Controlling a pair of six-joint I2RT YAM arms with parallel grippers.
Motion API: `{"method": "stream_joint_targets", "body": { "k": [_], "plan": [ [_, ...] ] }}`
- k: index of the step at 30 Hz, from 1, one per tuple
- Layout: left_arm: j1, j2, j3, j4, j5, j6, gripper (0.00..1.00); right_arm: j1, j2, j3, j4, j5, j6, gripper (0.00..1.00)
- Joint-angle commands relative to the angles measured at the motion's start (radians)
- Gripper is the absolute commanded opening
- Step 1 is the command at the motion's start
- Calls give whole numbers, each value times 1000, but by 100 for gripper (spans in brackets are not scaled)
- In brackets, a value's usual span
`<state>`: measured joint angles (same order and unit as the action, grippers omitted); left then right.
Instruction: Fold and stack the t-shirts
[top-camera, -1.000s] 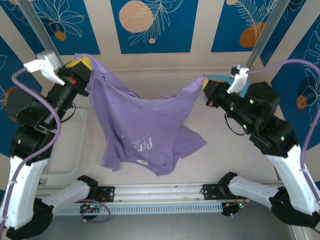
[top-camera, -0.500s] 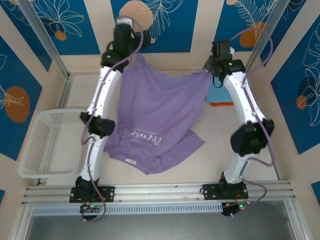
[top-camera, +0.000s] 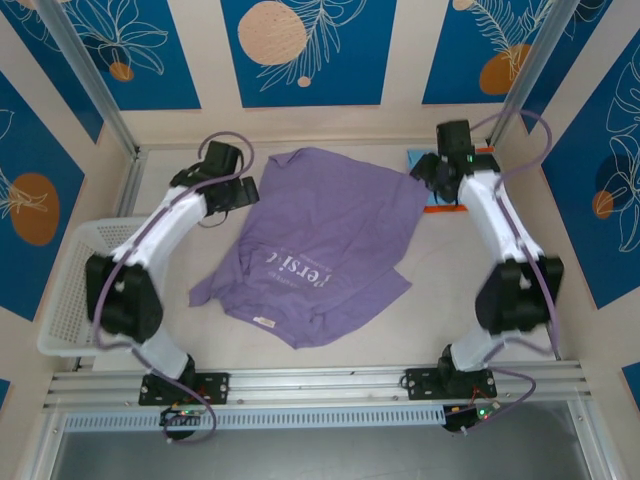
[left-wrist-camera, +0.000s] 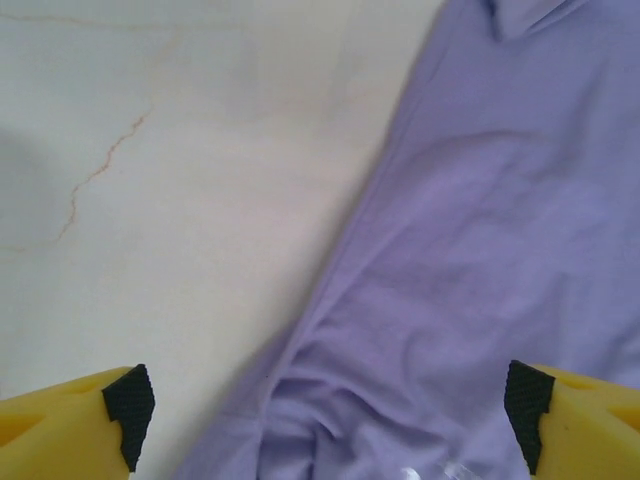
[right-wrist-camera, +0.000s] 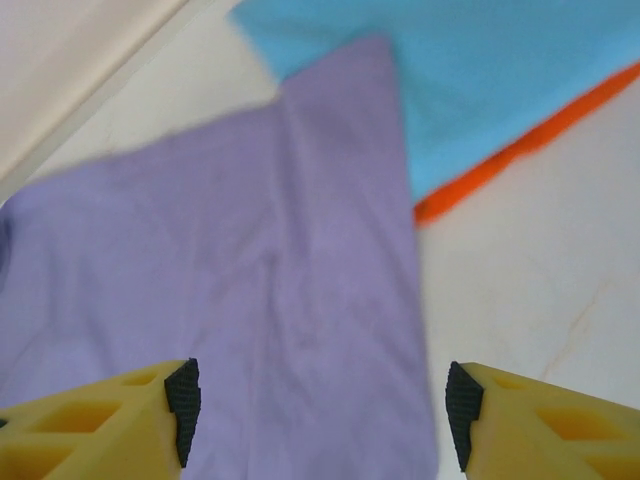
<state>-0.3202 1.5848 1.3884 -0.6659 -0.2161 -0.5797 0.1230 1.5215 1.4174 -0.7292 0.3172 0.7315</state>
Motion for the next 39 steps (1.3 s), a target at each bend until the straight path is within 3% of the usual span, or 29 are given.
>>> {"method": "stream_joint_targets", "body": {
  "k": [1,5,11,19,22,28,35,37,39],
  "plan": [
    [-21,-27,-149,71,33,-30,91,76,-144,-258,134,-93,41,67],
    [-57,-110,-322,86,29,-8,91,122,-278,-507,103,-150,34,64],
    [-75,-116,-494,137,57,6,87,167,-424,-707,83,-249,53,60],
    [-94,-146,-607,179,54,13,78,241,-342,-768,61,-288,58,50],
    [-101,-154,-629,186,30,14,64,254,-336,-787,65,-254,62,50],
    [-101,-175,-619,173,-44,17,19,258,-268,-771,89,-233,58,45],
    [-100,-194,-560,166,-126,9,10,261,-159,-748,135,-203,54,45],
    [-98,-177,-533,178,-129,6,3,262,-128,-740,150,-207,48,39],
    [-96,-155,-499,179,-128,3,0,262,-98,-738,160,-205,53,25]
  ]
}}
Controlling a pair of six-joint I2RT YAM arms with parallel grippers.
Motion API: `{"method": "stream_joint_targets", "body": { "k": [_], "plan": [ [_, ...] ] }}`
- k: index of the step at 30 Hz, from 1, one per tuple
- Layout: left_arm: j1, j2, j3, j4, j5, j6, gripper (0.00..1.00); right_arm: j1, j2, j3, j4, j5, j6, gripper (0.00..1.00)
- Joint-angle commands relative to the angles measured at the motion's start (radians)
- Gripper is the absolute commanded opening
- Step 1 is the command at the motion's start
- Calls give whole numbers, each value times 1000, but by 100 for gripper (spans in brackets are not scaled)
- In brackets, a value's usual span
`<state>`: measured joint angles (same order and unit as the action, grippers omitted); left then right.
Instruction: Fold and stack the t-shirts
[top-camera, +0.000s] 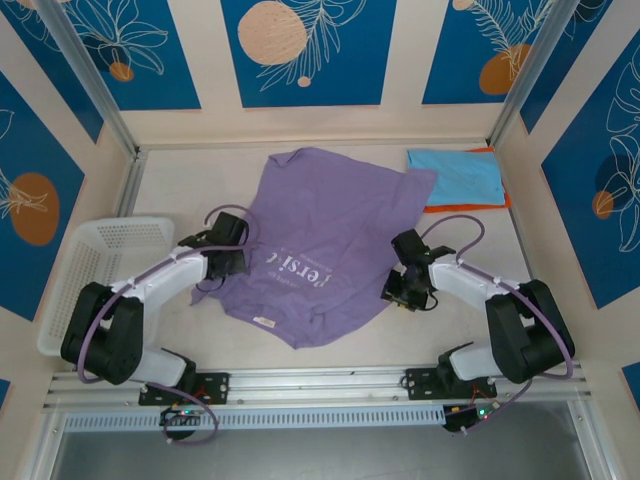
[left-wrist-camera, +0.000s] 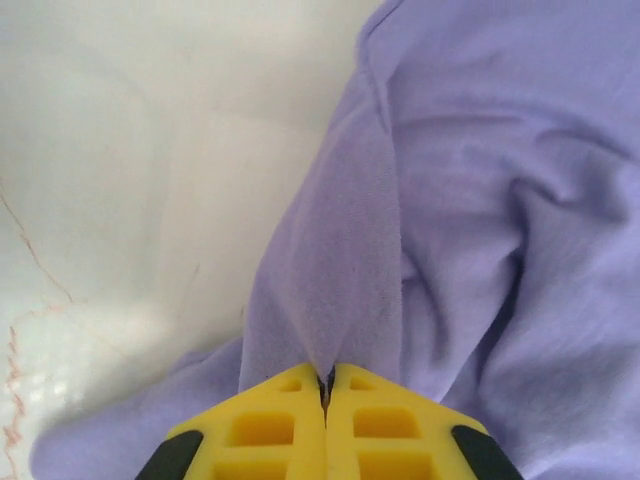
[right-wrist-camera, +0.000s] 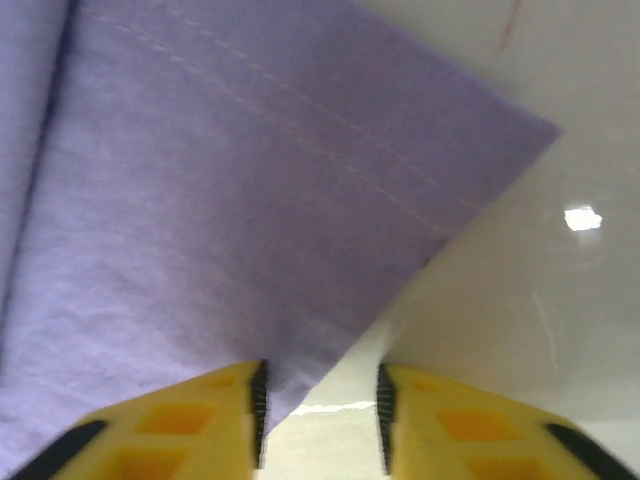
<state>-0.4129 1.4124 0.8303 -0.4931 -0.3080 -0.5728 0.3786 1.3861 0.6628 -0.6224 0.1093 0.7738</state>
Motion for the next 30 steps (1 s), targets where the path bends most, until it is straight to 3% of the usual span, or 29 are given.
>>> {"method": "stream_joint_targets", "body": {
  "k": [1,8,15,24,30],
  "plan": [
    [-4,29,71,10,-38,-5,0,10,47,21,46,16,16,19],
    [13,114,205,12,-34,15,0,17,13,-2,46,10,27,0],
    [62,292,476,-5,-4,47,0,106,-58,-38,13,-38,110,0],
    [114,683,1069,-125,71,76,0,398,-192,-82,-17,-45,445,0],
    [125,1049,1706,-322,78,144,0,605,-133,-36,79,-38,653,0]
  ]
}}
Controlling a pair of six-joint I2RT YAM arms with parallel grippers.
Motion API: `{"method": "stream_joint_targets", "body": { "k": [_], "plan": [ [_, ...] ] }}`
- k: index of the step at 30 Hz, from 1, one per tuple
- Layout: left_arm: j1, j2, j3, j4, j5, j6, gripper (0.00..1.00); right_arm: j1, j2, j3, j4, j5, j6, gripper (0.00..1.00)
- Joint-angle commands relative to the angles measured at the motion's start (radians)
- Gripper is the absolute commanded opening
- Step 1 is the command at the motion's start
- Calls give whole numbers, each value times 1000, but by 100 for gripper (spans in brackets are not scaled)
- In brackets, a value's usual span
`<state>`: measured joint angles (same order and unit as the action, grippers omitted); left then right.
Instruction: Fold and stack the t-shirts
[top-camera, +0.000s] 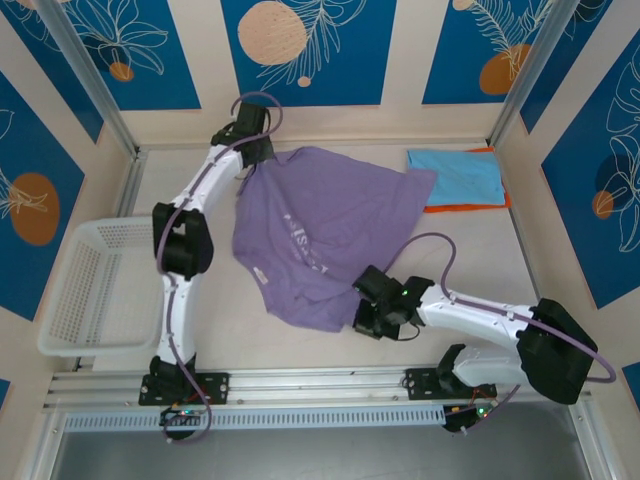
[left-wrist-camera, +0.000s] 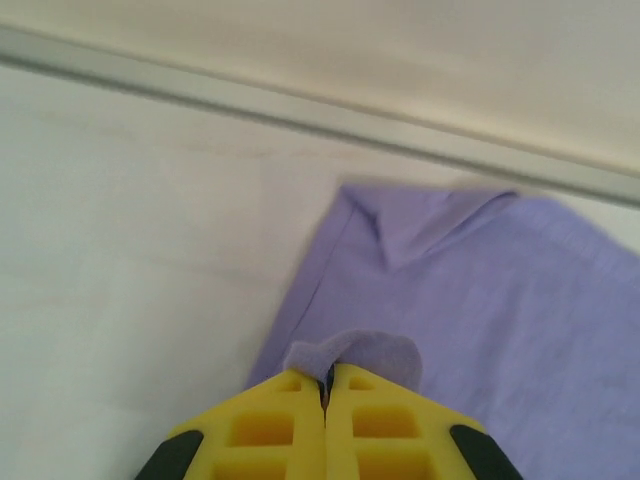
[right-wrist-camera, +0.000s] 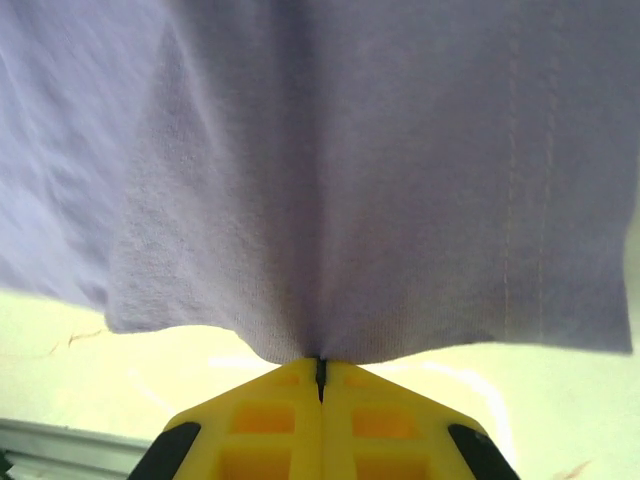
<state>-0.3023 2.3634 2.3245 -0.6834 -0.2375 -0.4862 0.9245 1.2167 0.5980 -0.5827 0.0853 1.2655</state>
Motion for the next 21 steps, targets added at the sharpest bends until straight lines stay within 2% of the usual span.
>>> {"method": "stream_joint_targets", "body": {
  "k": [1,2,4,6,8,12,14,16,18,19,20,21],
  "plan": [
    [21,159,321,-155,9,64,0,84,61,44,73,-19,184,0],
    [30,216,413,-163,21,63,0,104,100,61,103,-25,200,0],
    [49,268,477,-122,59,47,0,131,177,102,164,-42,226,0],
    [62,274,458,-56,93,24,1,162,276,170,208,-54,233,0],
    [67,279,455,-24,110,15,9,195,390,270,234,-75,232,0],
    [68,268,457,25,104,35,10,235,569,442,287,-118,243,0],
    [69,254,458,35,80,55,9,241,631,516,295,-128,249,0],
    [74,241,457,35,61,73,17,242,685,579,302,-128,249,0],
    [80,221,457,27,53,83,19,244,719,626,293,-125,245,0],
    [81,210,457,15,46,89,28,249,730,645,291,-120,243,0],
    [81,198,457,0,38,96,45,252,739,660,295,-122,236,0],
    [81,187,456,-17,30,98,55,253,748,673,299,-132,231,0]
  ]
}}
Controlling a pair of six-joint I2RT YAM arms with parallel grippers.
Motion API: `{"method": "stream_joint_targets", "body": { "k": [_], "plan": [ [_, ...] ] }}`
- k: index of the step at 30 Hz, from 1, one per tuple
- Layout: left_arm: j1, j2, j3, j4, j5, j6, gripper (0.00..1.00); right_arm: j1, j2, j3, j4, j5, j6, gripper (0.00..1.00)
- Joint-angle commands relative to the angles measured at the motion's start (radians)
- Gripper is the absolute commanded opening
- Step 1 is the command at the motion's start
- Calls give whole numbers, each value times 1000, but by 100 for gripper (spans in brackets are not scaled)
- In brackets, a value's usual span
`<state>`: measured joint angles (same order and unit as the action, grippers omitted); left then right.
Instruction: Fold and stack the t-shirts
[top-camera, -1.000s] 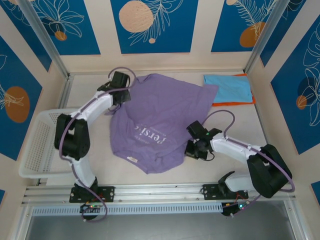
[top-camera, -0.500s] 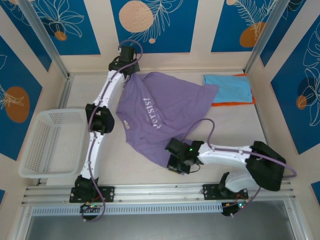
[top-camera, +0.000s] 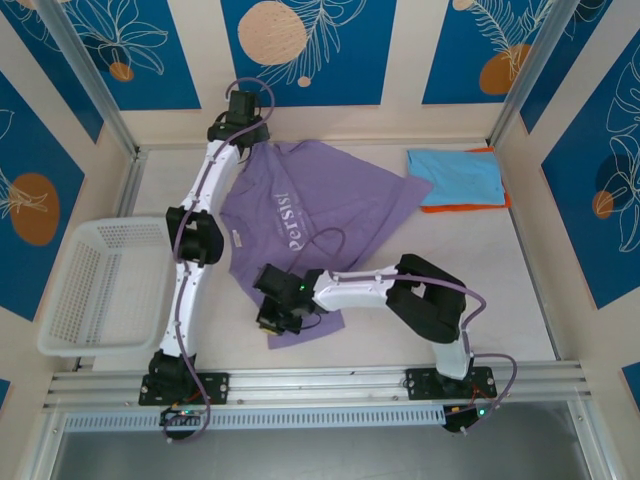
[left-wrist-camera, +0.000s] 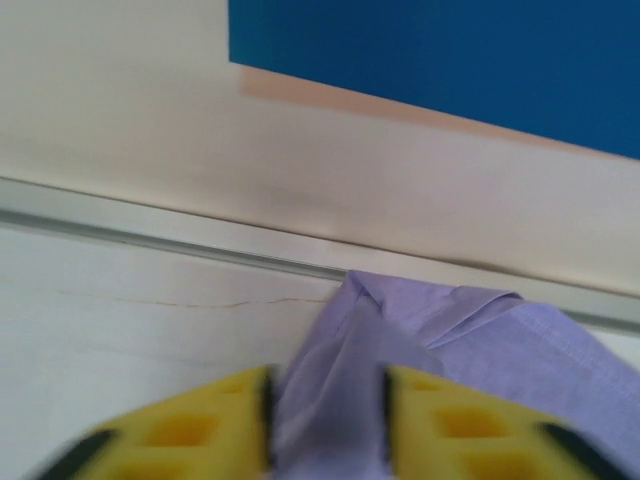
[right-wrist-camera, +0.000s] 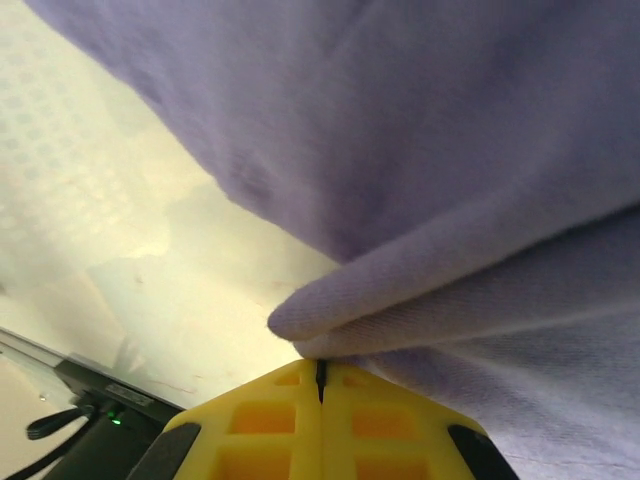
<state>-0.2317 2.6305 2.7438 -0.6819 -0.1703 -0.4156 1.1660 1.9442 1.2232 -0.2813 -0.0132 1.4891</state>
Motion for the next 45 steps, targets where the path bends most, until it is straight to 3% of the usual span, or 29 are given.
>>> {"method": "stream_joint_targets", "body": {
  "k": [1,3,5,8,13,16,19,22,25,28,36,41,45],
  "plan": [
    [11,-91,36,-41,-37,27,60,12,27,60,-5,-44,2,7],
    [8,-112,36,-102,-39,8,75,13,17,54,-12,-35,-9,29],
    [-3,-155,0,-168,-54,-13,80,15,-32,27,-22,-6,-60,45],
    [-24,-279,-191,-191,-55,-44,82,16,-150,-19,-111,106,-153,57],
    [-91,-616,-812,22,-20,-99,83,-114,-406,-130,-311,236,-306,67],
    [-137,-780,-1154,168,10,-170,83,-345,-537,-222,-356,236,-422,68],
    [-182,-841,-1327,203,19,-196,83,-601,-595,-272,-341,241,-522,72],
    [-196,-862,-1472,251,57,-239,83,-828,-568,-295,-252,149,-593,74],
    [-198,-877,-1594,298,69,-290,81,-974,-468,-256,-217,83,-629,74],
    [-202,-913,-1704,333,66,-327,78,-1051,-357,-202,-204,10,-649,73],
    [-201,-1024,-1884,333,-36,-337,84,-1097,-233,-117,-128,8,-669,72],
    [-162,-987,-1915,417,46,-343,84,-1097,-112,-16,-130,-18,-668,65],
    [-134,-938,-1908,460,104,-330,52,-1088,-44,47,-147,-28,-663,56]
  ]
}}
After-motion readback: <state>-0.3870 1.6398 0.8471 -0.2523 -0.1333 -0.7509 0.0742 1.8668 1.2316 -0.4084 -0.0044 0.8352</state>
